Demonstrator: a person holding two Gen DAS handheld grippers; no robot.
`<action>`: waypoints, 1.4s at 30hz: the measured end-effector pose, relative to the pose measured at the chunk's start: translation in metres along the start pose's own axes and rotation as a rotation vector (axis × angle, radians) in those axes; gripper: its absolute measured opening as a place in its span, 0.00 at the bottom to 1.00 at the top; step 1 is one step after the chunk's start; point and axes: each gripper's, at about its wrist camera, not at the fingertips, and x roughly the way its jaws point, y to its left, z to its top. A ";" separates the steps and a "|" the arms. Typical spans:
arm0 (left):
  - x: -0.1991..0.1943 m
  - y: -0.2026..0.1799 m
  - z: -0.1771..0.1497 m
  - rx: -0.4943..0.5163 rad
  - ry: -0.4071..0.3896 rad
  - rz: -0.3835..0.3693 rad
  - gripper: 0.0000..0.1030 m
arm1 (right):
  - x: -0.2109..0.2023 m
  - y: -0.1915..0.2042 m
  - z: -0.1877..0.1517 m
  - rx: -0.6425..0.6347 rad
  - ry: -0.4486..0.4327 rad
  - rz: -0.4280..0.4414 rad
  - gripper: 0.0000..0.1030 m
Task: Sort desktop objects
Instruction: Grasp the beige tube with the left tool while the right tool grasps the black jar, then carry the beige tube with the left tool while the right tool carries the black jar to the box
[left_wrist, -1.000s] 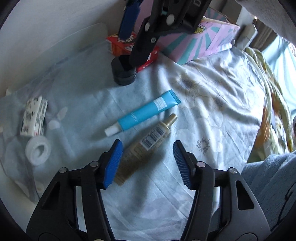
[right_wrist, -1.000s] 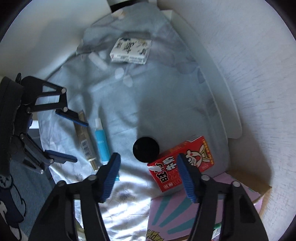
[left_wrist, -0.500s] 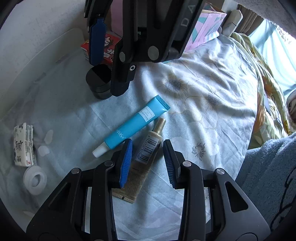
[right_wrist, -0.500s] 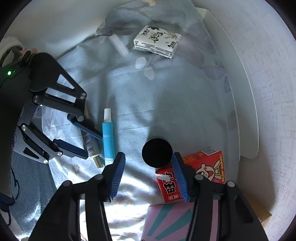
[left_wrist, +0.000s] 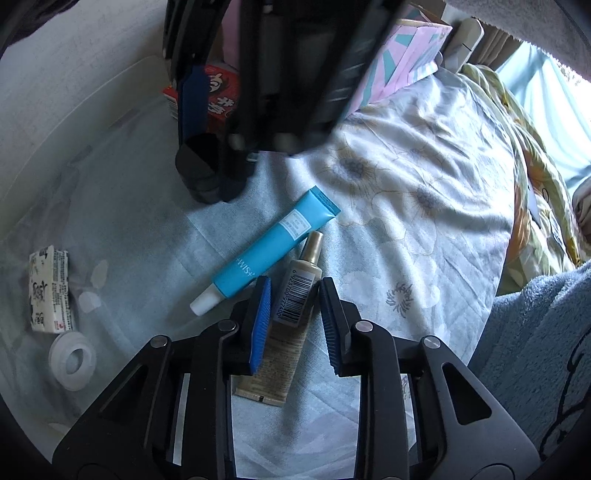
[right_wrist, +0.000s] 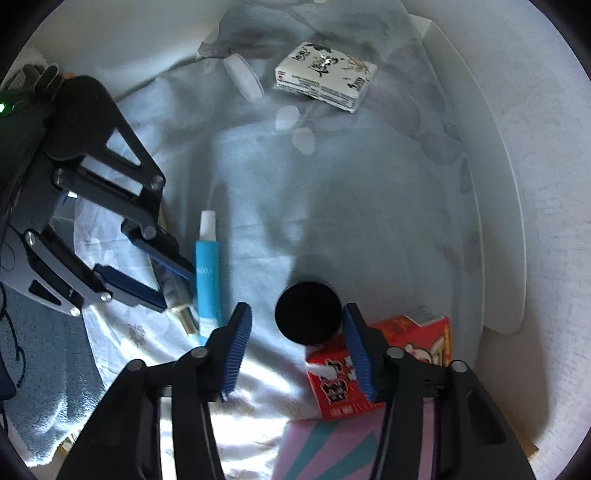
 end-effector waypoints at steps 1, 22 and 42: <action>-0.001 0.001 0.000 -0.004 0.000 -0.001 0.23 | 0.001 0.000 0.001 0.003 -0.002 -0.009 0.32; -0.102 -0.007 0.031 -0.078 -0.093 0.011 0.16 | -0.097 -0.009 -0.011 0.315 -0.117 -0.097 0.32; -0.168 -0.044 0.179 -0.041 -0.234 0.068 0.16 | -0.202 0.020 -0.154 0.679 -0.194 -0.286 0.32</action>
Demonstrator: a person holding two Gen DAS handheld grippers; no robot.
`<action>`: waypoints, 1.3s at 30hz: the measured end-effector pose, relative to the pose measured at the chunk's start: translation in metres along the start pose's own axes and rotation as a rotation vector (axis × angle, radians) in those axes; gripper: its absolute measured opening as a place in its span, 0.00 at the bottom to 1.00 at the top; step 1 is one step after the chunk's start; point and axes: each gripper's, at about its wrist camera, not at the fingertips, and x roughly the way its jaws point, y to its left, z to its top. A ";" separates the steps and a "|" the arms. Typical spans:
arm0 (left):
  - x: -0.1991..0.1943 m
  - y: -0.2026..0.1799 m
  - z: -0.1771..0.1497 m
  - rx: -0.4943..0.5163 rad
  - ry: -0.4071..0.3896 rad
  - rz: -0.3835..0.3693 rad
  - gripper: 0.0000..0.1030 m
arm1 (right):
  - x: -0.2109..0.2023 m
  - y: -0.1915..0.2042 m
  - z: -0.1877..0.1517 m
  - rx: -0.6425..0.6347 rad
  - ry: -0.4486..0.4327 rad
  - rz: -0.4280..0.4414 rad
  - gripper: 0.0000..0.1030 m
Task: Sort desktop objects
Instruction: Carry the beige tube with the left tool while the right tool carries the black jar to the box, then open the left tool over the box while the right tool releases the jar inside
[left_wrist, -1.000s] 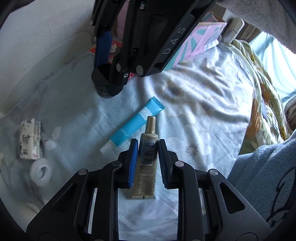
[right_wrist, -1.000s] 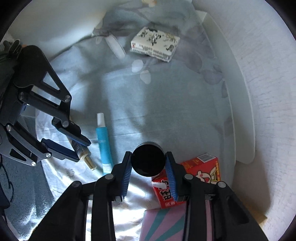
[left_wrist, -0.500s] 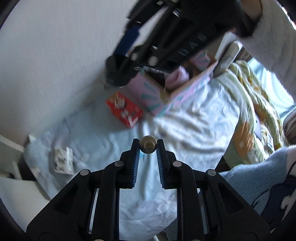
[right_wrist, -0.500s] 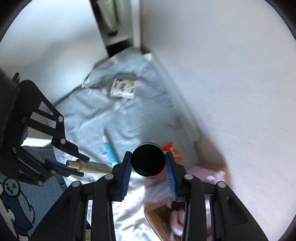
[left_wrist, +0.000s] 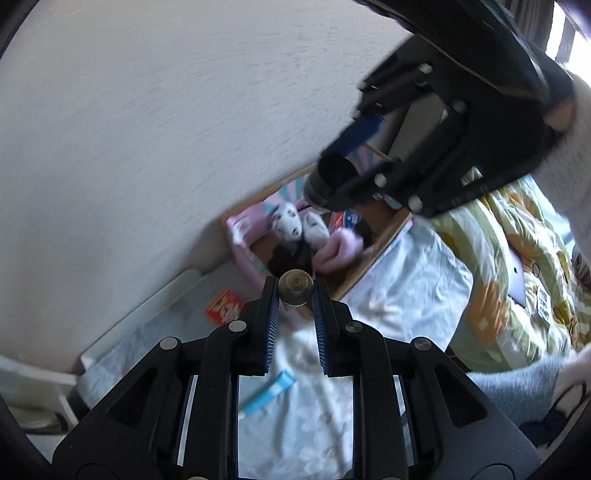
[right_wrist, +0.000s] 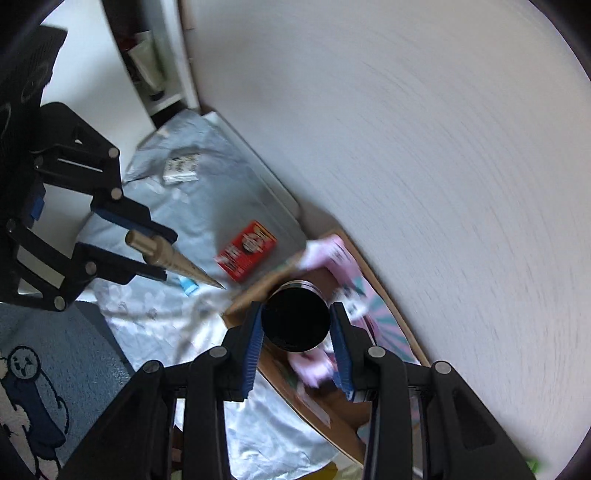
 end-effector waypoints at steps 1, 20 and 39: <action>0.007 -0.004 0.008 0.004 0.009 0.005 0.16 | -0.002 -0.006 -0.007 0.018 0.003 -0.006 0.32; 0.144 -0.060 0.080 0.076 0.171 -0.006 0.16 | 0.069 -0.096 -0.127 0.278 0.100 0.059 0.32; 0.179 -0.044 0.093 -0.005 0.235 0.027 0.19 | 0.108 -0.113 -0.136 0.296 0.124 0.121 0.32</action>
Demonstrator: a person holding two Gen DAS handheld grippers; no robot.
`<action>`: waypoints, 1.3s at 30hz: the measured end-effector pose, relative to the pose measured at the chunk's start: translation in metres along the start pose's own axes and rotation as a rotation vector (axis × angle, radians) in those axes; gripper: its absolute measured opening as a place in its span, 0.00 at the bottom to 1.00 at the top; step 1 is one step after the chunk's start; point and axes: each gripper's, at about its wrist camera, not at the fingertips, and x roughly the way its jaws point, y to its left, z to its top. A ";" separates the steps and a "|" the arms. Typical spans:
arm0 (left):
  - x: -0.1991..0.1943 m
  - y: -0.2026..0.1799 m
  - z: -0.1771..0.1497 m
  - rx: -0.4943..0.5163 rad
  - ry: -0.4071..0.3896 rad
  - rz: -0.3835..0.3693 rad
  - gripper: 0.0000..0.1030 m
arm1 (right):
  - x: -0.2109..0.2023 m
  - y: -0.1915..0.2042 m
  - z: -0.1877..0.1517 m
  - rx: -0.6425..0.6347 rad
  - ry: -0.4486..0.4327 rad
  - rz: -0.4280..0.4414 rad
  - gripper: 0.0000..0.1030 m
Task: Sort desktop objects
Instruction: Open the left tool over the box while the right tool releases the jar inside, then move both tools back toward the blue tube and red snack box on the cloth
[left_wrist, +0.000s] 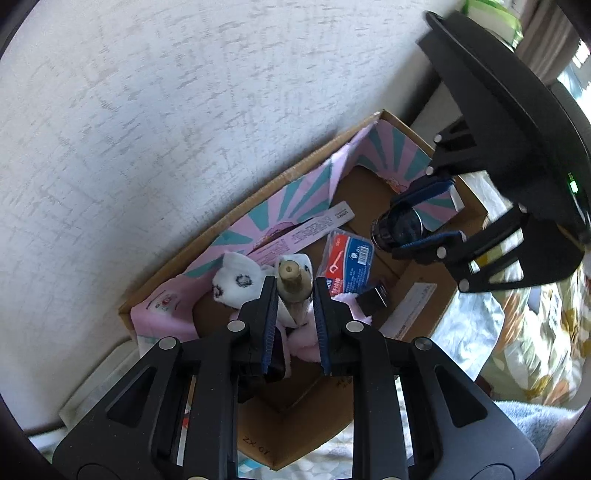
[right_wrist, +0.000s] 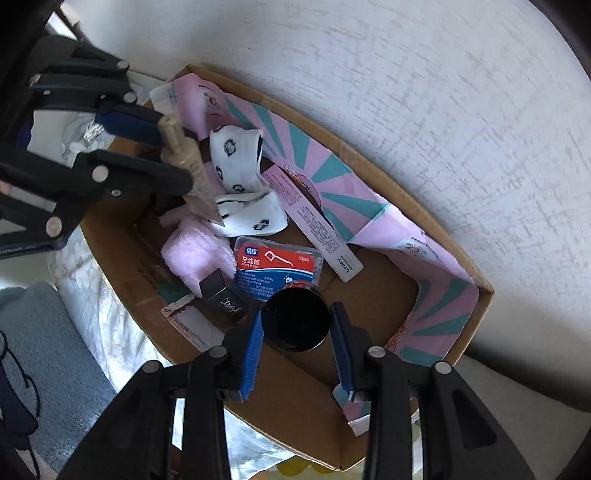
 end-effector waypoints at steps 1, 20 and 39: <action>-0.002 0.001 -0.001 -0.004 -0.008 0.007 0.22 | -0.001 0.001 0.000 -0.006 -0.001 -0.009 0.36; -0.041 0.015 -0.036 -0.011 -0.080 0.004 1.00 | -0.023 0.022 0.002 -0.032 -0.069 -0.104 1.00; -0.168 0.144 -0.161 -0.343 -0.260 0.075 1.00 | -0.104 0.118 0.064 -0.058 -0.274 0.007 1.00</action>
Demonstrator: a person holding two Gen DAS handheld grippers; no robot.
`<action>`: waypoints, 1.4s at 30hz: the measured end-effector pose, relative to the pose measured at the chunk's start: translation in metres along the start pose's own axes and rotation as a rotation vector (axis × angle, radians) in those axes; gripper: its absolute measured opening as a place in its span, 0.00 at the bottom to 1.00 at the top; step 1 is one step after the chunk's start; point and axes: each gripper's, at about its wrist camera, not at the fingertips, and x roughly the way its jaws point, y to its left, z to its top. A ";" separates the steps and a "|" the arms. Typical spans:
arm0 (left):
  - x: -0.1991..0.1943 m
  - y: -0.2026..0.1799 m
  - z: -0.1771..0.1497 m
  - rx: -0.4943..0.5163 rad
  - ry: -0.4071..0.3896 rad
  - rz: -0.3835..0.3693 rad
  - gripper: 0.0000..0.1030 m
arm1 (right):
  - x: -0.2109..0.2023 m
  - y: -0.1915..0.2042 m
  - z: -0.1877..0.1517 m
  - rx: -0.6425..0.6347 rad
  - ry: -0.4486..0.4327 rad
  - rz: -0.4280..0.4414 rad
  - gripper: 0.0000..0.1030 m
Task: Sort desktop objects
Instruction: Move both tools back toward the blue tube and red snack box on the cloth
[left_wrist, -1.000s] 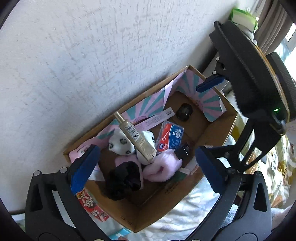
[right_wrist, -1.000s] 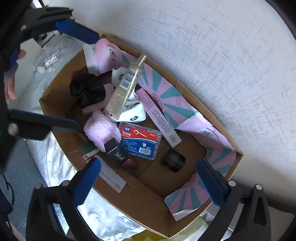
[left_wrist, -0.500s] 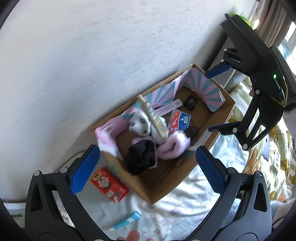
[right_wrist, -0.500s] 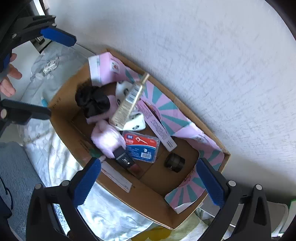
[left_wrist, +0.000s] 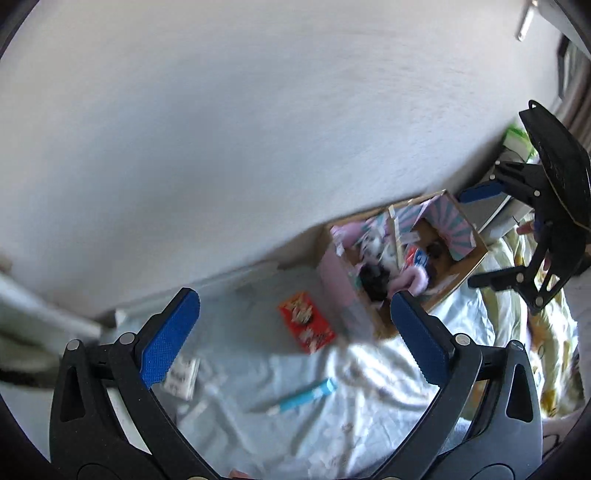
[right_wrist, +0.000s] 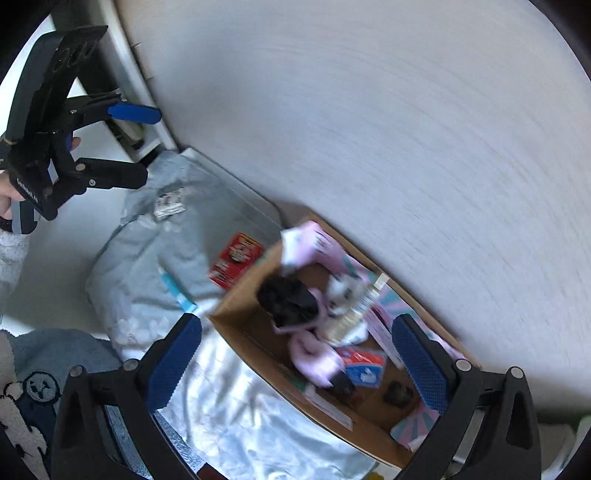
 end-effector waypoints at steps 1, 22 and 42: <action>-0.003 0.007 -0.009 -0.011 0.012 0.018 1.00 | 0.002 0.006 0.006 -0.005 0.002 0.005 1.00; 0.008 0.029 -0.104 0.049 0.018 0.060 1.00 | 0.084 0.095 0.095 -0.069 0.086 0.068 1.00; 0.135 -0.038 -0.171 0.385 0.166 -0.068 0.88 | 0.215 0.080 0.090 0.265 0.344 0.054 0.97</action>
